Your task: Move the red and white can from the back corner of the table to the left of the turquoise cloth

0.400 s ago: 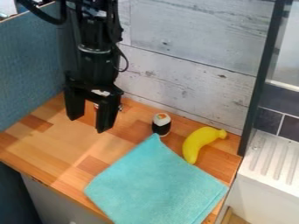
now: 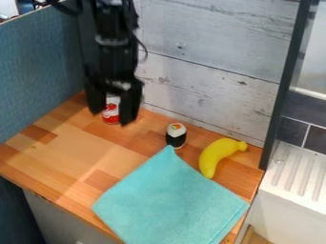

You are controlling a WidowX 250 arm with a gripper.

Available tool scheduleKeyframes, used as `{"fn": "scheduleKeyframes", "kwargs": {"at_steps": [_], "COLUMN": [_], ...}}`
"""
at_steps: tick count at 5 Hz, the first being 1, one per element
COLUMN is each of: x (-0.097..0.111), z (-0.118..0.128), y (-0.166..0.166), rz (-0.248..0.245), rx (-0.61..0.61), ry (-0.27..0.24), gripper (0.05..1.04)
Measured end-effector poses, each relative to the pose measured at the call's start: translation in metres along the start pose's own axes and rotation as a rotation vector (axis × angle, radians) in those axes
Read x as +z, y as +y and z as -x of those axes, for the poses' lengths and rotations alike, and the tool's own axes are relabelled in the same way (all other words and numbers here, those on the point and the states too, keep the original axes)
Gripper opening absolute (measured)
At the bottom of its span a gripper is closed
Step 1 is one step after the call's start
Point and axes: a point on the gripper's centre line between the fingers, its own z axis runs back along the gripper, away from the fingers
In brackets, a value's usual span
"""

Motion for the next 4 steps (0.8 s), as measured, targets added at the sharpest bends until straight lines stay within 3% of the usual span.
{"fn": "scheduleKeyframes", "kwargs": {"at_steps": [1,2,3,4], "x": [0.001,0.012,0.012,0.002], "z": [-0.043,-0.068,-0.067,-0.061], "y": [0.023,0.037,0.055,0.064], "rz": [-0.008,-0.030,-0.067,-0.121], "rx": [0.083,0.076,0.064,0.065], "ry": [-0.071,-0.130,-0.146,-0.074], "gripper": [1.000,1.000,1.000,1.000]}}
